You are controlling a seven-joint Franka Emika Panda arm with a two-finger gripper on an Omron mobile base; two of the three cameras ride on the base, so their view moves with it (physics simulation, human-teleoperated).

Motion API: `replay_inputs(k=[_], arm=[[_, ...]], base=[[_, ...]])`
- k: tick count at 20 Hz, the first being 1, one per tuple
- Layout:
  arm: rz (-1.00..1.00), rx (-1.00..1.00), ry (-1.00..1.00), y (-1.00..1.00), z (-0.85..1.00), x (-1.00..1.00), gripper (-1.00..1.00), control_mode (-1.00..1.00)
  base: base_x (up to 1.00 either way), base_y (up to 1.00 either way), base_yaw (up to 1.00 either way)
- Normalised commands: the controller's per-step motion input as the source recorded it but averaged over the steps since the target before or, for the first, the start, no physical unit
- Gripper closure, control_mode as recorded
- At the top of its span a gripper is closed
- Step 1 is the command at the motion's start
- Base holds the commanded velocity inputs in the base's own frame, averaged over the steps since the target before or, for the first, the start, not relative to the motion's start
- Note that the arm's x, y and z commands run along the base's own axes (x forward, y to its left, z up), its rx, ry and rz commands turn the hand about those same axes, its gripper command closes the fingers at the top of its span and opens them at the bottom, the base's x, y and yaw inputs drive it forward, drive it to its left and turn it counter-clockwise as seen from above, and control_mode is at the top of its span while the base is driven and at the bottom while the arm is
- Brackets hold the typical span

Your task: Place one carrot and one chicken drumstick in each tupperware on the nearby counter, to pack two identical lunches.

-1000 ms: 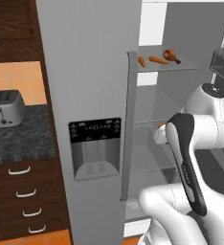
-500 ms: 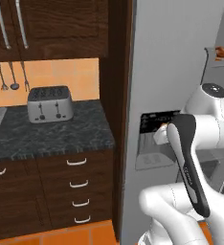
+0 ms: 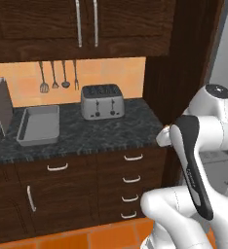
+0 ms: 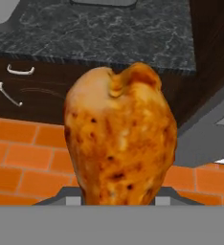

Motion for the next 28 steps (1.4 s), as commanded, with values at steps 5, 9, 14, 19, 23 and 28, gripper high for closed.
replay_inputs(k=[5,9,14,19,23,28], arm=[[0.00,0.00,0.00,0.00,0.00,0.00,1.00,1.00],[0.00,0.00,0.00,0.00,0.00,0.00,1.00,1.00],[0.00,0.00,0.00,0.00,0.00,0.00,1.00,1.00],[0.00,0.00,0.00,0.00,0.00,0.00,1.00,1.00],[0.00,0.00,0.00,0.00,0.00,0.00,1.00,1.00],[0.00,0.00,0.00,0.00,0.00,0.00,1.00,1.00]], base=[[0.19,1.00,0.01],[0.37,0.85,0.00],[0.54,0.50,0.00],[0.83,0.03,0.00],[0.26,0.38,0.00],[0.34,0.49,-0.03]])
